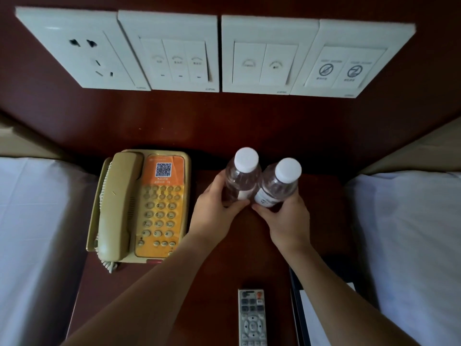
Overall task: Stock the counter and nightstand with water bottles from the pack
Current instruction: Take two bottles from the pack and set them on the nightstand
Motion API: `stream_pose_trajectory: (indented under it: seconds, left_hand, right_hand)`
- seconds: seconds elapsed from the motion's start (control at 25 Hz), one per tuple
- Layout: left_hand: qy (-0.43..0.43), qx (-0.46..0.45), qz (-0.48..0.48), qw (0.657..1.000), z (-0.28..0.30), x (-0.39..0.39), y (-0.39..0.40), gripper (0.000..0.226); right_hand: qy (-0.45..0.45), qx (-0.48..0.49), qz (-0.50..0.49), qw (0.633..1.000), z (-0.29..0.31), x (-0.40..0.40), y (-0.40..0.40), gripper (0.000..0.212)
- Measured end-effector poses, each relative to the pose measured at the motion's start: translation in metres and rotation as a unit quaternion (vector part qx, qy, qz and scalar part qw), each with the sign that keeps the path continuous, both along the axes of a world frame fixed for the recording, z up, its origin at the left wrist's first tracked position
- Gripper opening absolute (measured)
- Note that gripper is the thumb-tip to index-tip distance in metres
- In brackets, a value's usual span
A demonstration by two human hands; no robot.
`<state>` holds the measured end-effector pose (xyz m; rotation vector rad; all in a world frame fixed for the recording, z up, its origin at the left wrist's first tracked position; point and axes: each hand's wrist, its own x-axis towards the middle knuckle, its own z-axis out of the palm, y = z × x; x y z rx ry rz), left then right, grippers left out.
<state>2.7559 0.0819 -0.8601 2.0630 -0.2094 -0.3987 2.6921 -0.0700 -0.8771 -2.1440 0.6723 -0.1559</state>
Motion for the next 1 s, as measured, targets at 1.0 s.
stream_pose_trajectory:
  seconds: [1.0]
  left_hand:
    - [0.075, 0.028, -0.056, 0.995, 0.015, 0.036, -0.001, 0.072]
  right_hand:
    - [0.029, 0.1, 0.1, 0.99, 0.008, 0.031, -0.026, 0.082]
